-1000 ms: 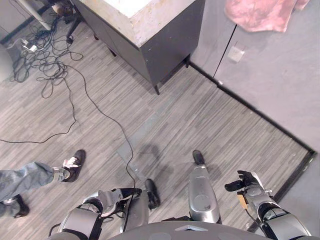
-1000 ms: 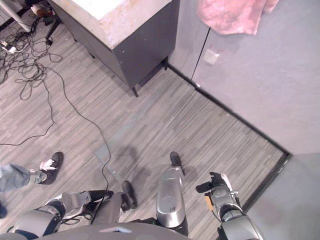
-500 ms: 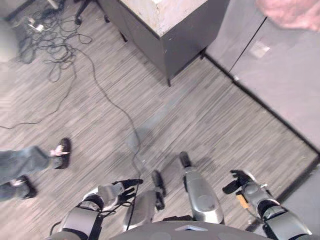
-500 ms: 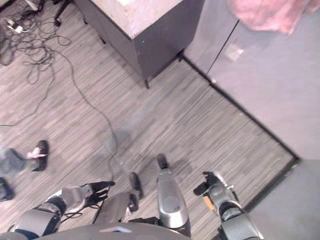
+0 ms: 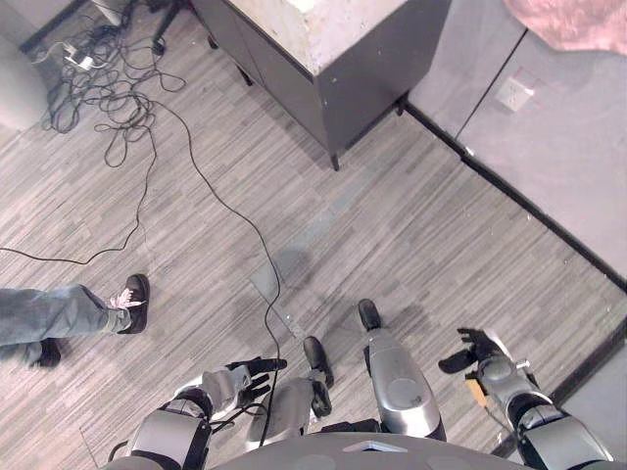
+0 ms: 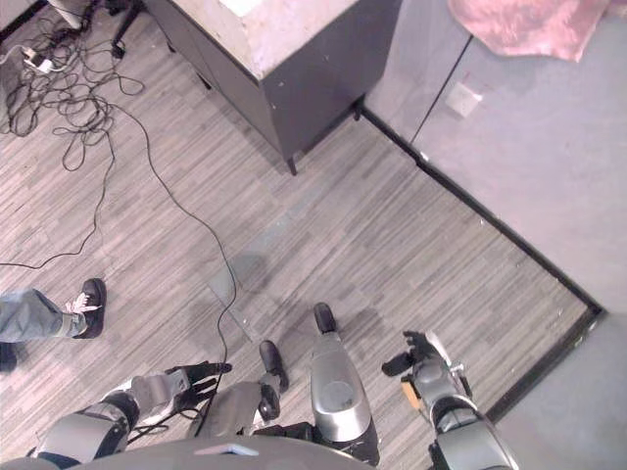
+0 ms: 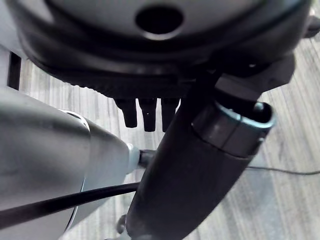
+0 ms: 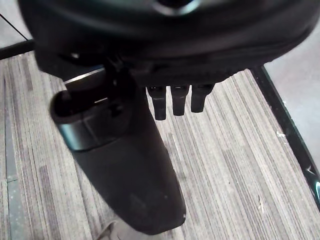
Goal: Organize the bathroom.
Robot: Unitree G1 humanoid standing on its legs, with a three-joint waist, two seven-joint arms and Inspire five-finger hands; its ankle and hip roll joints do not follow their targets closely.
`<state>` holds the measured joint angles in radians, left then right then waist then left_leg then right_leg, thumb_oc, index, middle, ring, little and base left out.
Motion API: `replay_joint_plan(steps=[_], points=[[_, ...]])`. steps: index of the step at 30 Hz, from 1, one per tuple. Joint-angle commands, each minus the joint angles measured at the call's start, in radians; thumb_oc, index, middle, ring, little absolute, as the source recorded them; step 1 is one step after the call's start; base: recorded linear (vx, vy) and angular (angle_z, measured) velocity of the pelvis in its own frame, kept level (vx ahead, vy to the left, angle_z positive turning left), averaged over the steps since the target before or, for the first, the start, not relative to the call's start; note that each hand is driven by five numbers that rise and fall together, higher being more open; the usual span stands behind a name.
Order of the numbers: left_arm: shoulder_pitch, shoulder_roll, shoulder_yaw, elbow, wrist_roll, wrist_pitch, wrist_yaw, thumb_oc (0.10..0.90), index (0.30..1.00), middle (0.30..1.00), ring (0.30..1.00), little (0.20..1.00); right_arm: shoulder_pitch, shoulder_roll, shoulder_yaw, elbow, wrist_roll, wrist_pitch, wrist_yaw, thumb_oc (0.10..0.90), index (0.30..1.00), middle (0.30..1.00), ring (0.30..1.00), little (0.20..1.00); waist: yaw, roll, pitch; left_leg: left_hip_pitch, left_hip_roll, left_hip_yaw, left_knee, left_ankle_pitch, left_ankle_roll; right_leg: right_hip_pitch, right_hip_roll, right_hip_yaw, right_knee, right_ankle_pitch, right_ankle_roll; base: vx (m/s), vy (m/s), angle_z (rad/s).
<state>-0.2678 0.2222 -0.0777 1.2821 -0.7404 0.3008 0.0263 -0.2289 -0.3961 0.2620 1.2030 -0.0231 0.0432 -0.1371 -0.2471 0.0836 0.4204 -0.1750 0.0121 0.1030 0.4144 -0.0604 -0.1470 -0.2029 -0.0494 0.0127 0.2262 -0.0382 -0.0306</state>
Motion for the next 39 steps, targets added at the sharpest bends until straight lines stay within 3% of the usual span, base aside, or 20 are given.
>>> replay_joint_plan(steps=[1,3,4,5,8,11,14,25,27,30,31,32,33,34,35,36,38,39], points=[[0.053,0.036,-0.025,-0.028,-0.026,-0.010,0.064,0.800,0.900,0.900,0.900,0.900,0.027,-0.049,-0.004,-0.019,0.083,-0.019,-0.044,0.800,0.900,0.900,0.900,0.900,0.004,-0.021,-0.048,-0.083,0.104,-0.015,0.194,0.085,0.126,0.012,0.033,0.085,0.029,-0.011,0.027,0.31,0.132,0.09],[0.056,0.043,-0.021,-0.041,0.001,0.006,0.061,0.800,0.900,0.900,0.900,0.900,0.025,-0.037,-0.011,-0.009,0.101,-0.021,-0.051,0.800,0.900,0.900,0.900,0.900,0.014,-0.012,-0.045,-0.053,0.098,-0.014,-0.128,0.091,0.144,0.040,0.057,0.119,0.030,-0.033,0.056,0.32,0.289,-0.51],[0.053,0.046,-0.024,-0.040,-0.007,0.014,0.067,0.800,0.900,0.900,0.900,0.900,0.026,-0.026,-0.009,-0.010,0.092,-0.026,-0.057,0.800,0.900,0.900,0.900,0.900,0.022,-0.003,-0.040,-0.054,0.103,-0.041,-0.199,0.145,0.126,0.053,0.070,0.139,0.029,-0.047,0.068,0.26,0.270,-0.37],[0.052,0.047,-0.033,-0.041,-0.011,0.019,0.069,0.800,0.900,0.900,0.900,0.900,0.026,-0.019,-0.003,-0.014,0.085,-0.028,-0.062,0.800,0.900,0.900,0.900,0.900,0.028,-0.005,-0.036,-0.087,0.105,-0.068,-0.163,0.170,0.117,0.059,0.069,0.154,0.031,-0.053,0.069,0.22,0.223,-0.36],[0.062,0.033,-0.047,-0.028,-0.026,0.025,0.094,0.800,0.900,0.900,0.900,0.900,0.020,-0.007,0.012,-0.023,0.038,-0.018,-0.053,0.800,0.900,0.900,0.900,0.900,0.055,-0.010,-0.052,-0.057,0.078,-0.054,-0.168,0.051,0.135,0.054,0.008,0.123,0.075,-0.078,0.095,0.26,0.245,-0.44],[0.070,0.037,-0.027,0.004,0.043,0.021,0.061,0.800,0.900,0.900,0.900,0.900,0.005,-0.010,-0.006,-0.020,-0.001,-0.024,-0.020,0.800,0.900,0.900,0.900,0.900,0.073,-0.011,-0.046,-0.033,0.071,-0.026,-0.156,0.009,0.140,0.037,-0.039,0.097,0.095,-0.072,0.116,0.19,0.162,-0.70],[0.091,0.071,-0.008,0.013,0.015,0.009,0.062,0.800,0.900,0.900,0.900,0.900,-0.003,-0.011,0.003,-0.034,0.003,-0.022,-0.008,0.800,0.900,0.900,0.900,0.900,0.096,-0.019,-0.024,-0.013,0.067,0.006,-0.134,-0.022,0.147,0.034,-0.076,0.067,0.081,-0.054,0.122,0.14,0.146,-0.79],[0.140,0.099,0.039,0.016,0.123,-0.020,-0.020,0.800,0.900,0.900,0.900,0.900,0.067,-0.011,-0.070,-0.004,0.063,-0.030,-0.036,0.800,0.900,0.900,0.900,0.900,0.109,-0.013,-0.045,0.053,0.056,0.085,-0.124,-0.069,0.165,0.081,-0.122,-0.011,0.054,-0.048,0.133,0.13,0.105,-0.40],[0.139,0.092,0.039,0.015,0.149,-0.026,-0.032,0.800,0.900,0.900,0.900,0.900,0.081,-0.016,-0.098,0.003,0.040,-0.030,-0.035,0.800,0.900,0.900,0.900,0.900,0.109,-0.010,-0.057,0.083,0.037,0.103,-0.139,-0.080,0.176,0.085,-0.151,-0.028,0.046,-0.028,0.149,0.17,0.241,-0.16],[0.156,0.099,0.061,0.018,0.170,-0.036,-0.027,0.800,0.900,0.900,0.900,0.900,0.082,-0.008,-0.099,0.001,-0.036,-0.031,-0.005,0.800,0.900,0.900,0.900,0.900,0.133,-0.017,-0.069,0.117,0.040,0.173,-0.159,-0.097,0.190,0.044,-0.198,-0.111,0.131,0.005,0.162,0.14,0.140,-0.52],[0.163,0.103,0.070,0.011,0.170,-0.038,-0.021,0.800,0.900,0.900,0.900,0.900,0.076,-0.009,-0.091,-0.004,-0.065,-0.029,0.012,0.800,0.900,0.900,0.900,0.900,0.138,-0.023,-0.070,0.148,0.051,0.221,-0.168,-0.115,0.186,0.043,-0.186,-0.178,0.129,-0.039,0.178,0.19,0.032,-1.63],[0.165,0.105,0.061,0.003,0.161,-0.048,-0.007,0.800,0.900,0.900,0.900,0.900,0.065,-0.011,-0.070,0.001,-0.051,-0.031,0.020,0.800,0.900,0.900,0.900,0.900,0.125,-0.035,-0.070,0.166,0.052,0.259,-0.161,-0.127,0.181,0.029,-0.114,-0.198,0.063,-0.030,0.170,0.20,-0.012,-1.97],[0.165,0.111,0.048,-0.010,0.142,-0.054,0.002,0.800,0.900,0.900,0.900,0.900,0.061,-0.013,-0.057,0.001,-0.039,-0.030,0.022,0.800,0.900,0.900,0.900,0.900,0.116,-0.049,-0.069,0.175,0.041,0.260,-0.145,-0.144,0.179,0.014,-0.083,-0.216,0.023,-0.008,0.167,0.11,-0.069,-1.86],[0.147,0.108,0.052,-0.034,0.118,-0.086,0.035,0.800,0.900,0.900,0.900,0.900,0.059,-0.014,-0.047,-0.012,-0.028,-0.035,0.015,0.800,0.900,0.900,0.900,0.900,0.110,-0.059,-0.062,0.179,0.040,0.268,-0.099,-0.188,0.182,-0.027,-0.085,-0.271,0.052,-0.008,0.141,0.05,-0.032,-1.16],[0.135,0.107,0.051,-0.038,0.103,-0.092,0.041,0.800,0.900,0.900,0.900,0.900,0.057,-0.015,-0.046,-0.014,-0.014,-0.036,0.006,0.800,0.900,0.900,0.900,0.900,0.103,-0.056,-0.063,0.178,0.038,0.263,-0.089,-0.191,0.182,-0.028,-0.069,-0.259,0.062,-0.021,0.127,0.03,-0.034,-0.48],[0.121,0.102,0.046,-0.042,0.070,-0.105,0.050,0.800,0.900,0.900,0.900,0.900,0.057,-0.020,-0.039,-0.018,0.002,-0.029,-0.005,0.800,0.900,0.900,0.900,0.900,0.099,-0.057,-0.068,0.168,0.048,0.246,-0.028,-0.145,0.152,-0.011,-0.047,-0.251,0.036,-0.023,0.104,0.06,-0.036,0.06],[0.101,0.088,0.043,-0.050,0.027,-0.143,0.059,0.800,0.900,0.900,0.900,0.900,0.068,-0.030,-0.029,-0.035,0.035,-0.019,-0.021,0.800,0.900,0.900,0.900,0.900,0.095,-0.058,-0.076,0.104,0.082,0.176,0.210,0.010,0.072,0.038,0.003,-0.223,-0.009,-0.040,0.043,0.08,-0.045,0.07],[0.100,0.086,0.043,-0.050,0.025,-0.151,0.060,0.800,0.900,0.900,0.900,0.900,0.070,-0.031,-0.029,-0.037,0.041,-0.019,-0.025,0.800,0.900,0.900,0.900,0.900,0.095,-0.058,-0.078,0.091,0.086,0.167,0.236,0.027,0.065,0.042,0.008,-0.222,-0.010,-0.042,0.036,0.05,0.055,0.23]])
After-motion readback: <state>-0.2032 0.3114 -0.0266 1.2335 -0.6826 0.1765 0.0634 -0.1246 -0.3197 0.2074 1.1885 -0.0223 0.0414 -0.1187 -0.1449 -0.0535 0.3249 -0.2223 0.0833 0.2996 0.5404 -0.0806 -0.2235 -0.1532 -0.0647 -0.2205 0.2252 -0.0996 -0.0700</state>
